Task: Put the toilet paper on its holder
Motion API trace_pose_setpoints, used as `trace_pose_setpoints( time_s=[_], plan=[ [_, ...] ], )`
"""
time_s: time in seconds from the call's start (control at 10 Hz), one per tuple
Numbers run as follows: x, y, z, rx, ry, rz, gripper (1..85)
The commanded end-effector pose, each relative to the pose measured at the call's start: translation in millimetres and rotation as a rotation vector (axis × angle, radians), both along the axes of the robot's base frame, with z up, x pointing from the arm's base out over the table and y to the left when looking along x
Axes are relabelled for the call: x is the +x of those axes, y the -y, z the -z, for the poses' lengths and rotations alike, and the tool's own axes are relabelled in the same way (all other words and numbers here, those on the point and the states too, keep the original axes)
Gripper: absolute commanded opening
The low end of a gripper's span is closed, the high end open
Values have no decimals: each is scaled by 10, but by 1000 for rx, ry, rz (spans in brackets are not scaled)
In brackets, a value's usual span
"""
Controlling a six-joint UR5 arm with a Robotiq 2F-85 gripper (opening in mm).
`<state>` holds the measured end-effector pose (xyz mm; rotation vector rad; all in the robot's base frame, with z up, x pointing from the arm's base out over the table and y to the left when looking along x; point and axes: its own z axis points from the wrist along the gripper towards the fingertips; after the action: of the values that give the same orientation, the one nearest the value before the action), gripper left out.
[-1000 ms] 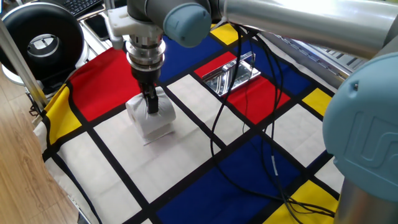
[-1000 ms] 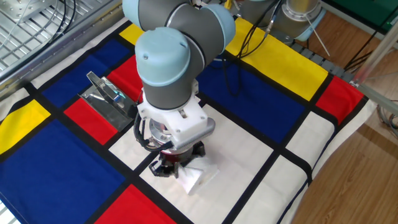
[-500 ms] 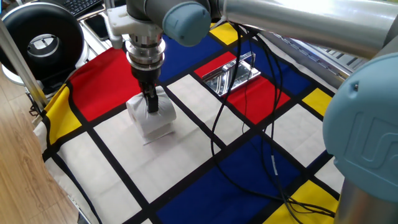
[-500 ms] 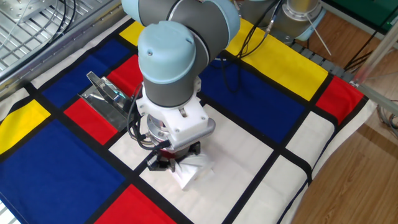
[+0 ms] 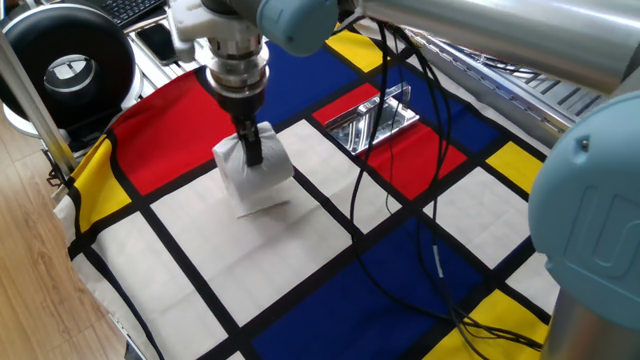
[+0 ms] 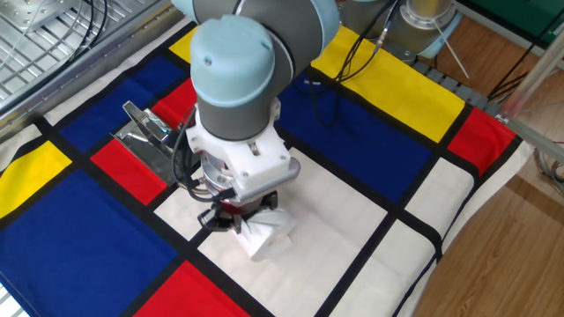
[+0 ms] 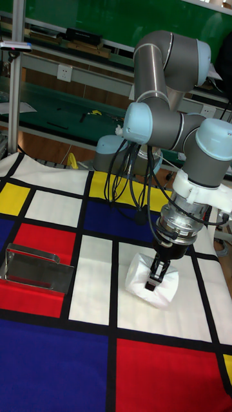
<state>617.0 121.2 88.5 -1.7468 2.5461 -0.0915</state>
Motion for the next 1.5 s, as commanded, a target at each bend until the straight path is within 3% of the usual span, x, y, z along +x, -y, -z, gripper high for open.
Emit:
trace_pose_setpoints(
  time_s=[0.0,0.3,0.8,1.2,1.4],
  plan=[
    [-28,124,-96,-6,-4,-5,13],
    [-13,199,-110,-12,5,-6,13],
    [83,70,-119,48,43,97,13],
    [118,7,-125,67,56,49,13],
    [101,-68,-127,97,47,16,13]
  ],
)
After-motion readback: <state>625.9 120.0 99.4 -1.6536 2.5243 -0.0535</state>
